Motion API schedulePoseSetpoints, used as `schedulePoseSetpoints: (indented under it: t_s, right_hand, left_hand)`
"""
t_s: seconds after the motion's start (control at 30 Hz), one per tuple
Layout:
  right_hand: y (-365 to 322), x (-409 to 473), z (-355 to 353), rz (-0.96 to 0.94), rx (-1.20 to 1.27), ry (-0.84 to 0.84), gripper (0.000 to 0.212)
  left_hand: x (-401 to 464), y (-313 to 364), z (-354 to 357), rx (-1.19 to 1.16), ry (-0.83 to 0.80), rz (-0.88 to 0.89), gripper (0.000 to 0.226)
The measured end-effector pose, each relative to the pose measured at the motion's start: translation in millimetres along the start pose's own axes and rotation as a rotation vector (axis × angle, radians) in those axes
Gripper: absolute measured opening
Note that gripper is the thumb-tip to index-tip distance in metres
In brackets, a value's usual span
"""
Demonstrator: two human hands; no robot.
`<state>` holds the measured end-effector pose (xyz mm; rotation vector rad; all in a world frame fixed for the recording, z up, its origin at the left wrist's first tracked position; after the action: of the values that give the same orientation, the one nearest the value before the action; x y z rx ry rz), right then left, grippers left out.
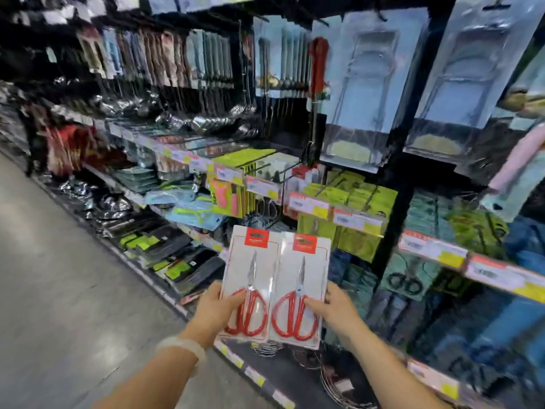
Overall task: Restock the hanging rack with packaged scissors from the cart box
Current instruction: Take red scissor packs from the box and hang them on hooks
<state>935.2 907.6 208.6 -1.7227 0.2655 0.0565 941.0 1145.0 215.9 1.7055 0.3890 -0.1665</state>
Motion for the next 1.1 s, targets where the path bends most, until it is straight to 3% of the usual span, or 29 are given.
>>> schedulePoseSetpoints:
  t_s: [0.13, 0.27, 0.4, 0.5, 0.8, 1.1]
  right_hand:
    - [-12.0, 31.2, 50.3, 0.058, 0.045, 0.061, 0.026]
    - [-23.6, 58.4, 81.8, 0.084, 0.041, 0.144, 0.025]
    - [-37.7, 86.4, 103.7, 0.122, 0.083, 0.156, 0.028]
    - [-53.9, 110.5, 113.5, 0.122, 0.066, 0.149, 0.024]
    - [-74.5, 162.5, 101.8, 0.054, -0.014, 0.295, 0.033]
    - [-68.6, 177.2, 89.0, 0.122, -0.067, 0.294, 0.042]
  left_hand:
    - [57.0, 21.8, -40.0, 0.018, -0.046, -0.002, 0.018]
    - [109.5, 20.4, -66.9, 0.053, -0.077, -0.031, 0.037]
    - [133.4, 14.9, -78.3, 0.045, -0.094, -0.056, 0.026]
    - [148.5, 15.3, -83.6, 0.05, -0.117, -0.049, 0.03]
    - [181.4, 39.9, -84.8, 0.086, -0.132, -0.016, 0.025]
    - [192.7, 43.5, -41.9, 0.103, -0.29, -0.01, 0.021]
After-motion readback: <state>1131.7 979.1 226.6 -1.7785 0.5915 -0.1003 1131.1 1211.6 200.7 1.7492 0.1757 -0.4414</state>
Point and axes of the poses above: each hand's wrist, its own x-axis towards the middle knuckle, its own z-axis out of the palm, y = z × x, the point moved 7 cm from there along x, towards the middle knuckle, and after that the axes turned 5 degrees about y, right-handed, at the moved point
